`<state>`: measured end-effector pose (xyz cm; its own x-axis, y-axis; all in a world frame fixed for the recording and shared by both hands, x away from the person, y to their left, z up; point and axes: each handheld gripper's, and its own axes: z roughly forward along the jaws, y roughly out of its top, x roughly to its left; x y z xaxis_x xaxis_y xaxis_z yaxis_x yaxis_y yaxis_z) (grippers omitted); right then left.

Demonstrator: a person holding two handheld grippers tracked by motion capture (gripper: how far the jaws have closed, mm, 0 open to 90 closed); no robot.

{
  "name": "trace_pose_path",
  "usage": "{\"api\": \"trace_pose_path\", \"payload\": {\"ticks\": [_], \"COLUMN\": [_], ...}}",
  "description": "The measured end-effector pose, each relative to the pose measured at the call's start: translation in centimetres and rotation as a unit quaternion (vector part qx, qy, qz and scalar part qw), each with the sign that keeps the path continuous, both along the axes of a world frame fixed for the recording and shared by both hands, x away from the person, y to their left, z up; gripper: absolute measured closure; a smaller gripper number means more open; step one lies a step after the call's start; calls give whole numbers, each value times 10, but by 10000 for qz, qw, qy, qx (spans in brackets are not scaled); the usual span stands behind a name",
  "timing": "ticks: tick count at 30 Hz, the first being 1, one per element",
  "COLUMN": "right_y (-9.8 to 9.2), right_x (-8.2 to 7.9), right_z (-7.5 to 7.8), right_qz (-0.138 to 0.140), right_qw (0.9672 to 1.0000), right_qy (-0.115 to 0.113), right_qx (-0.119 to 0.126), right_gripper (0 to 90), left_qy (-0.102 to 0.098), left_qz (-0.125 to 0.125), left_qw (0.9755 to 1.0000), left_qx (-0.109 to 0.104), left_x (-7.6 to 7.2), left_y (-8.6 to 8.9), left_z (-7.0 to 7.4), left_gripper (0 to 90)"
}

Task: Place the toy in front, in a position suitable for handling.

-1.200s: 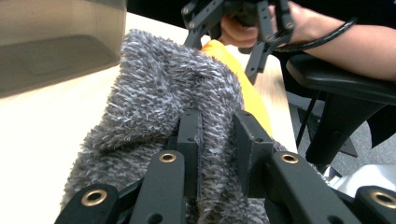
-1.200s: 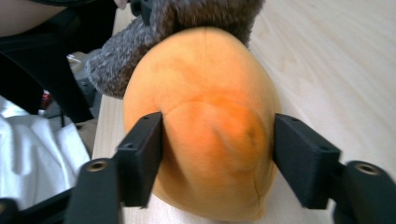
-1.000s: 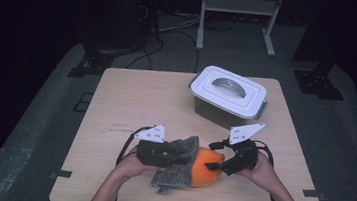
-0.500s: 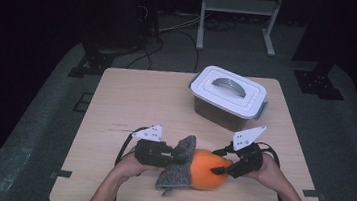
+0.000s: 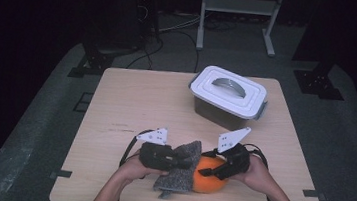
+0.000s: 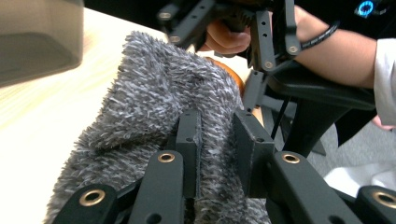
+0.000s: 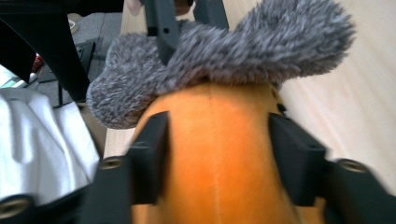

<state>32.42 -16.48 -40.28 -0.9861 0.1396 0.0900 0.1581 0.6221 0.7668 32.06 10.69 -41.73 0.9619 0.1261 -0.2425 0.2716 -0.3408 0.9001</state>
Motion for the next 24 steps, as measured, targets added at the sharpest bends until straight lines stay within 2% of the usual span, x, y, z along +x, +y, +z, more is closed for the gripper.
{"api": "trace_pose_path", "payload": {"ticks": [3,8,10,12,14,19,24], "right_y": [-1,12,16,17,12,-7,-28], "right_x": [1,4,6,7,8,11,16], "right_z": [1,4,4,1,-3,-7,-9], "right_qz": [58,315,444,474,488,465,284], "right_qw": [9994,9972,9964,9968,9968,9969,9974], "right_qy": [-175,-346,-324,-318,-226,-123,46], "right_qx": [294,591,645,554,588,628,656], "right_gripper": [519,521,518,512,505,489,478], "left_qy": [-86,-233,-275,-312,-234,-267,-178], "left_qz": [5,73,120,167,196,284,295], "left_qw": [9999,9994,9994,9994,9995,9992,9993], "left_qx": [-61,-238,-158,52,-16,109,158], "left_x": [0,0,-1,0,1,2,3], "left_y": [1,10,12,13,13,15,13], "left_z": [6,19,20,16,13,8,3], "left_gripper": [732,732,732,732,733,732,732]}}
